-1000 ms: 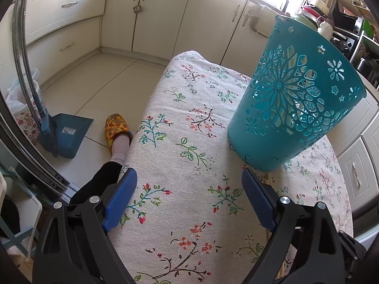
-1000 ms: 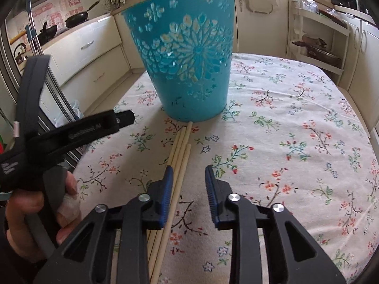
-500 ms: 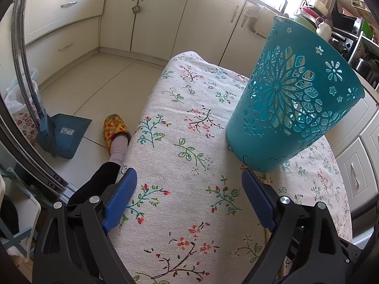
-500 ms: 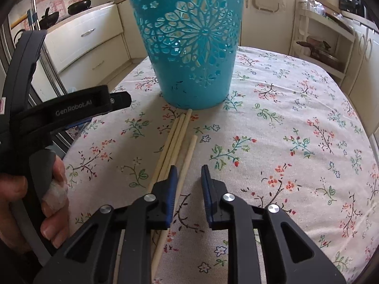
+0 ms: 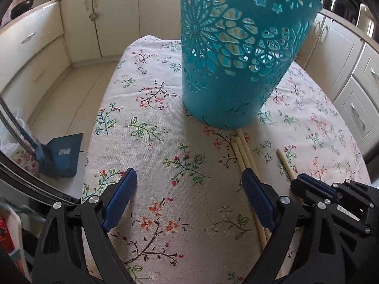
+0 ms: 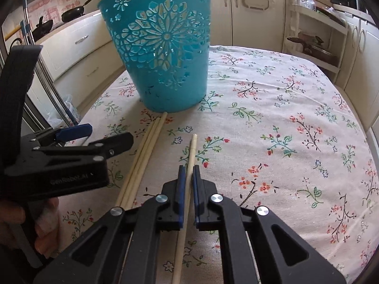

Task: Organize utensils
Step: 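Lower the left tool to the bundle and close on a chopstick, then lift the chopstick with the left tool and drop it into the basket, then move the left tool back beside the chopstick bundle, then lift the held chopstick with the right tool and drop it into the basket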

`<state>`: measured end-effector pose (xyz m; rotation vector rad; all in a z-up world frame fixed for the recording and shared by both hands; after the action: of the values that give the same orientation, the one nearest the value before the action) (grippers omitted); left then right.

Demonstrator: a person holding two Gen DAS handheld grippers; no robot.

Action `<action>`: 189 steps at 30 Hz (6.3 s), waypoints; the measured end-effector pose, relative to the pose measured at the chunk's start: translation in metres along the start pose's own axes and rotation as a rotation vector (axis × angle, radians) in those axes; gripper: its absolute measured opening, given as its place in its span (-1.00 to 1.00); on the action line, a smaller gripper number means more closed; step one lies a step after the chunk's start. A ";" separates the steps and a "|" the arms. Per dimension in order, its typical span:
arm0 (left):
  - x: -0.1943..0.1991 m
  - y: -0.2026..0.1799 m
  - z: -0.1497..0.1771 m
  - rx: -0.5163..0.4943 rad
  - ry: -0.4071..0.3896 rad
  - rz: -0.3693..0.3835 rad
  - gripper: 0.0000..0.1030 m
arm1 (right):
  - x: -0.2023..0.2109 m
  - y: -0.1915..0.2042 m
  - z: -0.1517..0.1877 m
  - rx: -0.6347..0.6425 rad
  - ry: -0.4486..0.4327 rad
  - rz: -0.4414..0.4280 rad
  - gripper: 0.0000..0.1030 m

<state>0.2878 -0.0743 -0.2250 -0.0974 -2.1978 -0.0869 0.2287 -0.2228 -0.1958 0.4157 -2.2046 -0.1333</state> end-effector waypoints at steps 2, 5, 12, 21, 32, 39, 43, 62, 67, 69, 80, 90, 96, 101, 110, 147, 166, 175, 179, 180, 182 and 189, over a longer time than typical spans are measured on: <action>0.000 -0.004 0.000 -0.021 0.005 -0.003 0.67 | 0.000 -0.002 0.000 -0.015 -0.003 -0.015 -0.86; 0.001 -0.011 0.002 -0.053 0.007 -0.008 0.67 | 0.001 -0.002 0.001 -0.025 -0.008 -0.026 -0.86; -0.001 -0.016 0.001 -0.061 0.021 -0.038 0.64 | 0.002 -0.004 0.002 -0.034 -0.008 -0.040 -0.86; 0.003 -0.024 0.001 -0.090 0.013 -0.052 0.14 | 0.003 -0.006 0.001 -0.039 -0.008 -0.046 -0.86; 0.009 -0.027 0.000 -0.104 0.107 0.108 -0.91 | 0.002 -0.007 0.000 -0.036 -0.010 -0.045 -0.86; 0.041 -0.020 0.007 -0.135 0.100 0.140 -0.92 | 0.002 -0.005 0.001 -0.023 -0.012 -0.034 -0.86; 0.073 -0.015 -0.002 -0.129 0.047 0.178 -0.91 | 0.002 -0.004 0.002 -0.021 -0.014 -0.031 -0.86; 0.210 0.009 -0.162 0.093 -0.479 0.270 -0.91 | 0.004 -0.006 0.003 -0.034 -0.021 -0.041 -0.86; 0.189 0.009 -0.199 0.170 -0.551 0.216 -0.91 | 0.005 -0.010 0.002 -0.047 -0.022 -0.058 -0.86; 0.182 0.008 -0.209 0.192 -0.581 0.189 -0.91 | 0.005 -0.011 0.002 -0.052 -0.022 -0.064 -0.86; 0.122 -0.012 -0.223 0.211 -0.604 0.092 -0.91 | 0.004 -0.015 0.001 -0.086 -0.019 -0.104 -0.86; 0.097 -0.028 -0.195 0.100 -0.506 0.059 -0.90 | 0.004 -0.018 0.000 -0.094 -0.017 -0.114 -0.86; 0.105 -0.018 -0.168 0.086 -0.482 0.004 -0.28 | 0.004 -0.016 0.000 -0.080 -0.018 -0.104 -0.83; 0.128 0.007 -0.132 0.133 -0.511 -0.041 0.31 | 0.005 -0.010 0.001 -0.050 -0.018 -0.080 -0.79; 0.113 0.035 -0.049 0.160 -0.388 -0.081 0.60 | 0.006 -0.002 0.003 0.006 -0.015 -0.037 -0.62; 0.013 0.029 -0.002 0.114 -0.082 -0.073 0.78 | 0.010 0.009 0.009 0.055 -0.003 0.050 -0.75; 0.011 0.026 -0.002 0.108 -0.070 -0.061 0.78 | 0.030 0.001 0.000 -0.041 -0.072 -0.035 -0.88; 0.009 0.025 -0.003 0.105 -0.068 -0.058 0.78 | 0.111 -0.003 -0.062 -0.152 -0.356 -0.197 -0.88; 0.008 0.023 -0.002 0.100 -0.065 -0.062 0.78 | 0.140 0.013 -0.113 -0.119 -0.520 -0.252 -0.88; 0.008 0.023 -0.003 0.099 -0.065 -0.061 0.78 | 0.146 0.016 -0.127 -0.109 -0.560 -0.263 -0.88; 0.009 0.023 -0.002 0.099 -0.067 -0.059 0.78 | 0.151 0.024 -0.152 -0.096 -0.637 -0.276 -0.88; 0.010 0.024 -0.002 0.102 -0.072 -0.045 0.78 | 0.121 0.030 -0.211 -0.114 -0.761 -0.217 -0.88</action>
<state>0.2854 -0.0506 -0.2150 0.0070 -2.2726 0.0040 0.3174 -0.2251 0.0326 0.6105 -2.8645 -0.6177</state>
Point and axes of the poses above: each gripper's, at about its wrist camera, not at the fingertips, and x roughly against the way its jaws point, y to its left, z to its underside, the point moved 2 cm from there along -x, roughly the way its jaws point, and after that the axes turned 7 degrees about -z, right-handed, at the moved point
